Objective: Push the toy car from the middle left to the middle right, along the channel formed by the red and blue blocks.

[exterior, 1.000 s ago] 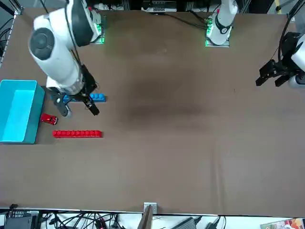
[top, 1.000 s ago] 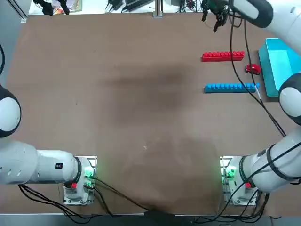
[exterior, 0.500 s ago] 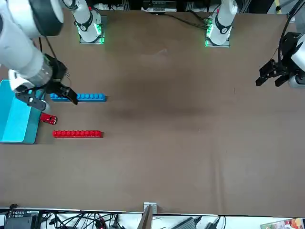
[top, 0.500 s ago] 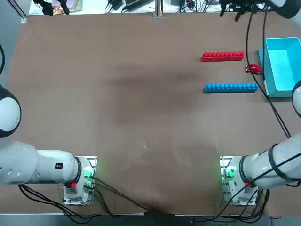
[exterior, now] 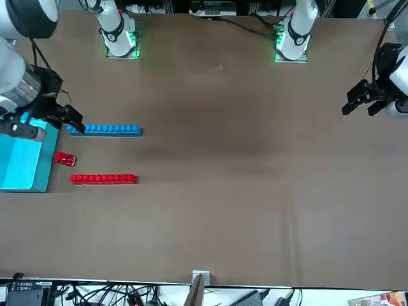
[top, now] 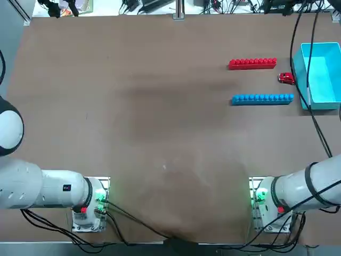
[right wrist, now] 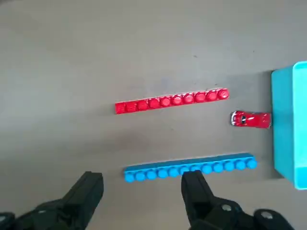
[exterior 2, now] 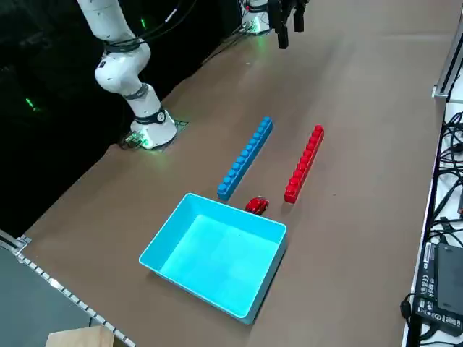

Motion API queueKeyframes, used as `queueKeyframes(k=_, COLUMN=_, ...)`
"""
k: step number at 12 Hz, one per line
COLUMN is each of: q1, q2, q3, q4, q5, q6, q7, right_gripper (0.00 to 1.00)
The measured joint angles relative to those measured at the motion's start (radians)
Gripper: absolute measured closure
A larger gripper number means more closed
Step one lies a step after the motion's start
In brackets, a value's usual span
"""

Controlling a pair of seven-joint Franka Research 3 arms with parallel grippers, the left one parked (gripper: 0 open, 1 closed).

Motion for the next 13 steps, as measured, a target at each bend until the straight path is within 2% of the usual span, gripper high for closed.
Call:
queueKeyframes(k=1, q1=-0.042, q2=-0.025, q3=0.009, q4=-0.006, q5=0.0, q6=-0.003, q7=-0.076, right_gripper=0.0)
queueKeyframes(k=5, q1=-0.112, q2=-0.095, q3=0.015, q4=-0.041, q5=0.0, q6=-0.03, q7=-0.205, right_gripper=0.0)
queueKeyframes(k=9, q1=-0.136, q2=-0.155, q3=0.016, q4=-0.078, q5=0.0, q6=-0.058, q7=-0.218, right_gripper=0.0)
queueKeyframes(k=13, q1=-0.156, q2=-0.178, q3=0.011, q4=-0.087, q5=-0.001, q6=-0.069, q7=-0.218, right_gripper=0.0)
